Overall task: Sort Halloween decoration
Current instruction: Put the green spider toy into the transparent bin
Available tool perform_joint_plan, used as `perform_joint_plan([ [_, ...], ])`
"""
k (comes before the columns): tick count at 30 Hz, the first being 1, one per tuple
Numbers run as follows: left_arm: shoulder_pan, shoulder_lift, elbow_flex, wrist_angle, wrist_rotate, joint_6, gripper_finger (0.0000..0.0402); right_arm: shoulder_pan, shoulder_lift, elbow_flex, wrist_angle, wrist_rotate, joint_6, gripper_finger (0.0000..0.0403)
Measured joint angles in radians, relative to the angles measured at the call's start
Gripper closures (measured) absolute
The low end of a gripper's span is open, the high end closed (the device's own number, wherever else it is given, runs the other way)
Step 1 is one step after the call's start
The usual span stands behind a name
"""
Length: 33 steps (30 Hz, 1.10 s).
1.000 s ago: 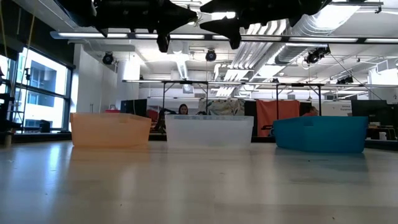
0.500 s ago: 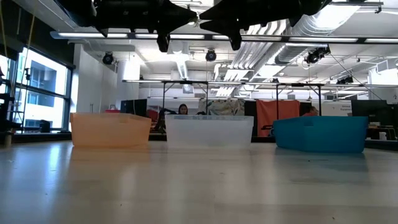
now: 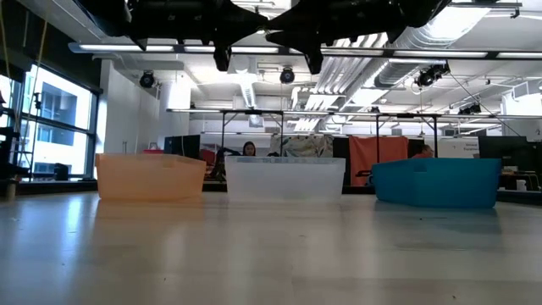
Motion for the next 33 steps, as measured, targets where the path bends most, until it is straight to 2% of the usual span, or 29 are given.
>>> perform_joint_plan([
  [10, 0.0, 0.0, 0.0, -0.013, -0.003, 0.001, 0.0401, 0.0, -0.003, 0.0, 0.005, -0.012, -0.009, 0.0316],
  [17, 0.0, 0.0, 0.0, -0.015, -0.005, 0.004, 0.0396, 0.0, -0.003, 0.0, 0.002, -0.013, -0.02, 0.0392],
  [20, 0.0, 0.0, 0.0, -0.015, -0.009, 0.023, 0.0386, 0.0, -0.003, 0.0, -0.004, -0.012, -0.02, 0.0392],
  [26, 0.031, -0.019, -0.001, -0.077, -0.012, 0.027, 0.0336, -0.008, -0.02, 0.0, -0.074, -0.011, -0.032, 0.0399],
  [33, 0.11, -0.128, -0.001, -0.302, -0.014, 0.027, 0.025, -0.035, -0.06, 0.0, -0.28, 0.021, -0.082, 0.0402],
])
